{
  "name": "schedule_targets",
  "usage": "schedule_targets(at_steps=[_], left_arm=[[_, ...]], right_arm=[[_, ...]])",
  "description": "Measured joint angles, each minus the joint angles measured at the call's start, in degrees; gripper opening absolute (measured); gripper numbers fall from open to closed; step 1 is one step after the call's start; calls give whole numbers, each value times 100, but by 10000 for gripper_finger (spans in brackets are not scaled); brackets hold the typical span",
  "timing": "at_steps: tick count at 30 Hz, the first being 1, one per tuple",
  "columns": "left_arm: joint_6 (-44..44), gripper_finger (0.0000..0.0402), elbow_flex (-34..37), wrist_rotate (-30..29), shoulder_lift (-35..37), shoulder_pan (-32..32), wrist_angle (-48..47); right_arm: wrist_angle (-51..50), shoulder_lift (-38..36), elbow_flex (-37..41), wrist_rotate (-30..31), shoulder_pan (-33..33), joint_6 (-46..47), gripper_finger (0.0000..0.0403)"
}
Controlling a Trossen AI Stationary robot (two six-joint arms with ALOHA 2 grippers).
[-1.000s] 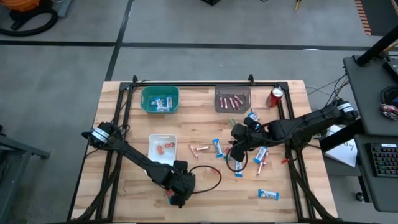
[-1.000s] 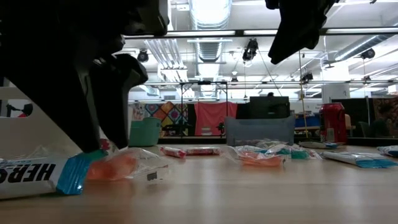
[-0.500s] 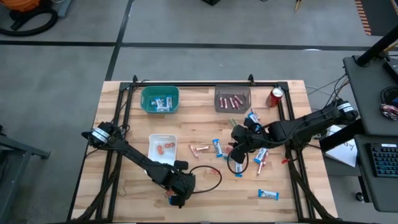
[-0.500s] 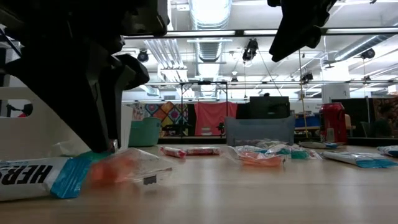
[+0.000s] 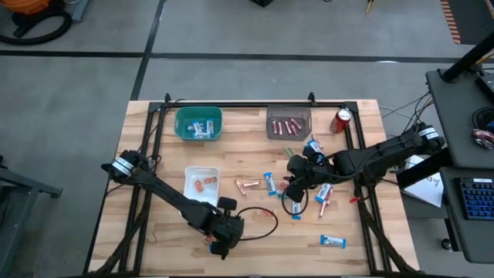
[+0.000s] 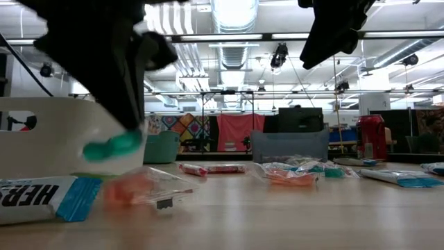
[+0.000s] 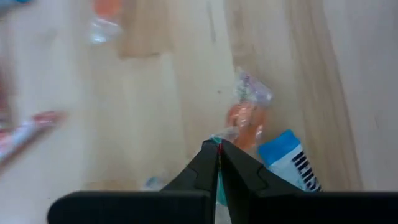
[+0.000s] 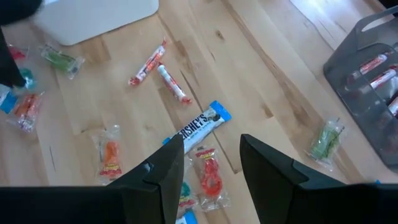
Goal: Sort candy
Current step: Put the blue gummy candy into the white bin
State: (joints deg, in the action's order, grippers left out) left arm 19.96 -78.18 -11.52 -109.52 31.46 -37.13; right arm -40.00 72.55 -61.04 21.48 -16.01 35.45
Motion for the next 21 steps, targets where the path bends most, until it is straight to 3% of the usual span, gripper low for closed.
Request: schedule_targets(at_steps=[15,21], left_arm=[[-382,0,34,-735,1665,0,-922],[151,0,639,-850,2387,-78,-1532]], right_arm=[[51,0,4,126,0,7,148],[197,0,20,251,0,-37,148]])
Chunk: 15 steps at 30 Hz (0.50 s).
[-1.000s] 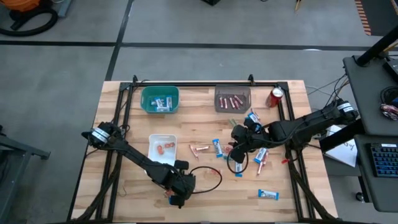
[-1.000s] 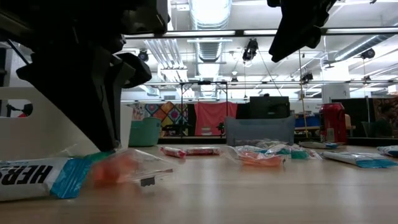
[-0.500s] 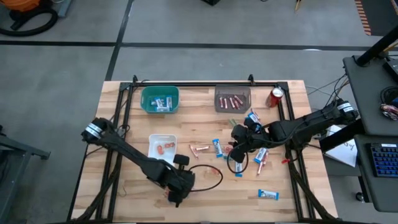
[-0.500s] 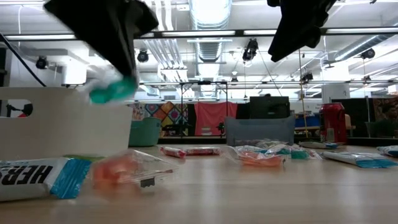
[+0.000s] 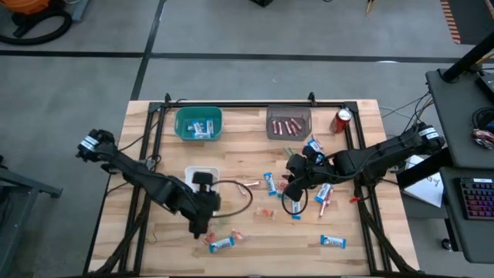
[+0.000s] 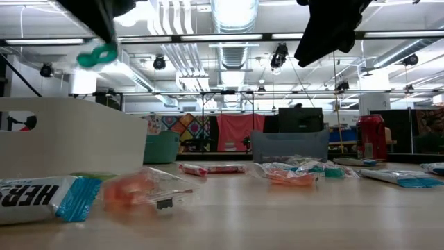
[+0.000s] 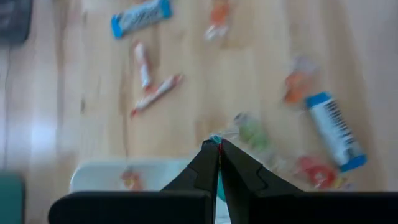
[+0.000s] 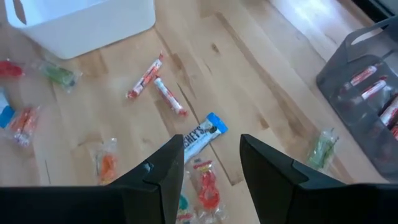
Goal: Sort candy
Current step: Put the blue gummy candy into the white bin
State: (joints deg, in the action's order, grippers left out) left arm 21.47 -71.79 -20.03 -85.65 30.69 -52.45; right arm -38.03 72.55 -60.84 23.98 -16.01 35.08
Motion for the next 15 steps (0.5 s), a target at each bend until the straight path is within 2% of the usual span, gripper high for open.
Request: schedule_targets(at_steps=[9,15], left_arm=[[806,0,1775,-7,509,-359,430],[1208,0,2199,-5,479,-484,807]], right_arm=[[129,0,54,25,0,-11,148],[238,2,114,24,0,-14,148]])
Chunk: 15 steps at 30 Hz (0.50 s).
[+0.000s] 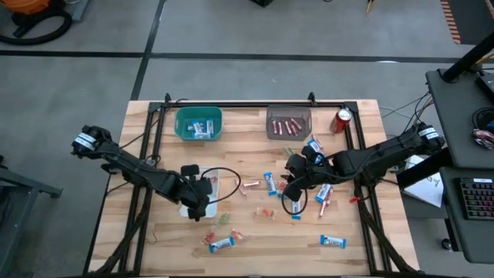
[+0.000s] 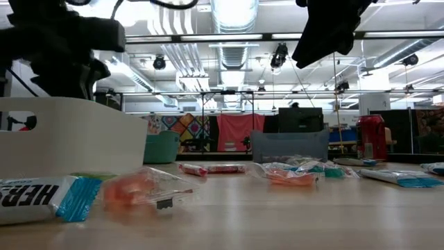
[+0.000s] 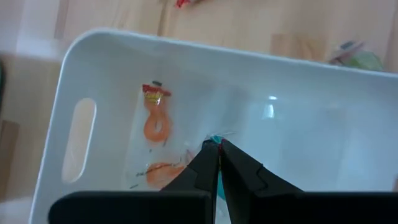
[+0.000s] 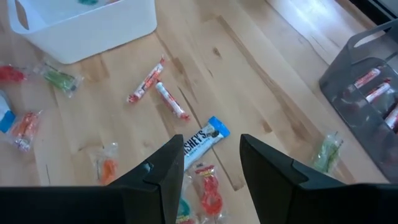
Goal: Sort candy
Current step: Put the blue gummy candy into the white bin
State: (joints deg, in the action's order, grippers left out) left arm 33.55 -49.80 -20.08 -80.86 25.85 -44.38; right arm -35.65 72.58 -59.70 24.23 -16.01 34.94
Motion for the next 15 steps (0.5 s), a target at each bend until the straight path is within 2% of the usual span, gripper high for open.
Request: schedule_targets(at_steps=[7,15], left_arm=[[152,3,35,-179,4,2,-10],[137,49,11,-188,4,2,-19]], right_arm=[[215,2,106,2,2,1,148],[214,2,146,2,2,160,148]])
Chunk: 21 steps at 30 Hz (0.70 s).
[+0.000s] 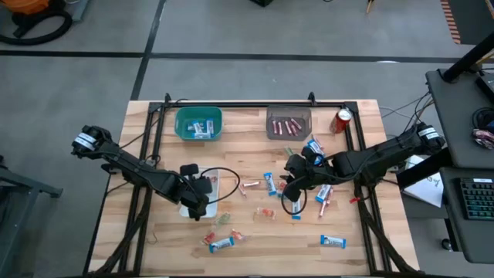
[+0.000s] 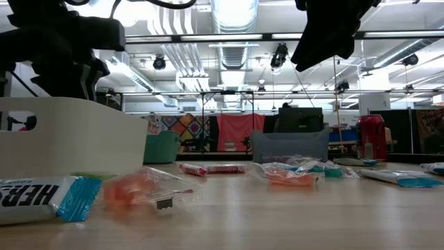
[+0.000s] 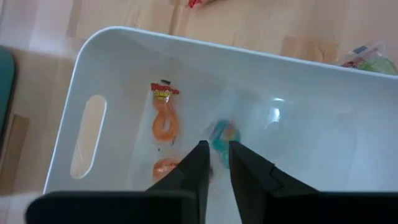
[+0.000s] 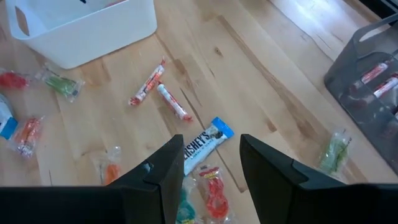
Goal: Sort candy
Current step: Put the blue gummy candy into the white bin, then put the white chocolate bar into the green bin
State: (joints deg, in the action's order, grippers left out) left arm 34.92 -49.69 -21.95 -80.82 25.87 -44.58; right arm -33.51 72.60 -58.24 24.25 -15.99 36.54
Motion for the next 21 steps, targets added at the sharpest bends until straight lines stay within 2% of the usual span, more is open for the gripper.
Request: schedule_targets(at_steps=[8,12,17,21], left_arm=[[-361,83,-164,-21,0,0,-11],[-662,84,-280,-364,0,9,0],[-1228,84,-398,-755,11,9,160],[-1909,84,-398,-772,46,9,620]], right_arm=[[-3,0,0,-25,0,419,148],[-6,0,39,-120,0,807,148],[-10,2,115,-538,-5,1204,148],[-32,115,129,-681,-42,1400,148]])
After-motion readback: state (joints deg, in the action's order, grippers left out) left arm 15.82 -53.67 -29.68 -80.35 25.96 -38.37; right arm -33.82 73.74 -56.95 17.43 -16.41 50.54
